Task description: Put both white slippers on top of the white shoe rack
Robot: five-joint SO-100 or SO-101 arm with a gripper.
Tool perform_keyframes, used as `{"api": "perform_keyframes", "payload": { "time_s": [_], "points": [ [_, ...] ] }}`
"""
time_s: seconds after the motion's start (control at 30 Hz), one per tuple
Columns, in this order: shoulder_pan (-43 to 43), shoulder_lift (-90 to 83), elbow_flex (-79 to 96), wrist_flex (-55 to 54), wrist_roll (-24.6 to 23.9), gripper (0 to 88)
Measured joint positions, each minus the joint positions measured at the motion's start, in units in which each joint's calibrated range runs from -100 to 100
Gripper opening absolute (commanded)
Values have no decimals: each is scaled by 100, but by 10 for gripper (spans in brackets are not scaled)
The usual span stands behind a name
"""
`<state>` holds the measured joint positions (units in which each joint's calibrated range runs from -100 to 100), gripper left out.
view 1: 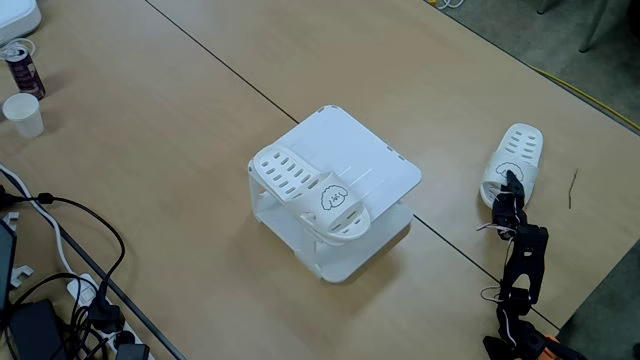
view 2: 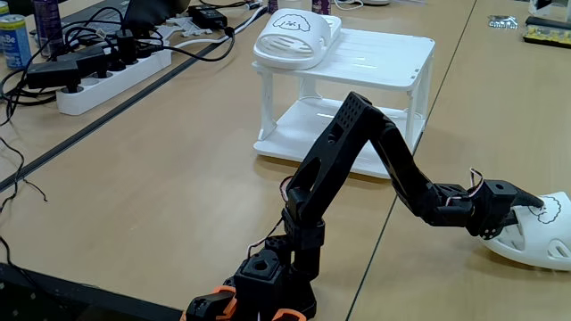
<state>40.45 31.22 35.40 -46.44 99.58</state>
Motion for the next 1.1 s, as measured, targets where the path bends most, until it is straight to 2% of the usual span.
{"api": "perform_keyframes", "payload": {
  "time_s": [0.33,0.43,0.77,1.1],
  "points": [
    [7,-148,-126,60,0,8],
    [15,-462,-207,395,0,8],
    [-157,-2111,-1276,3296,0,8],
    [-831,-3101,-2453,4979,0,8]
  ]
}}
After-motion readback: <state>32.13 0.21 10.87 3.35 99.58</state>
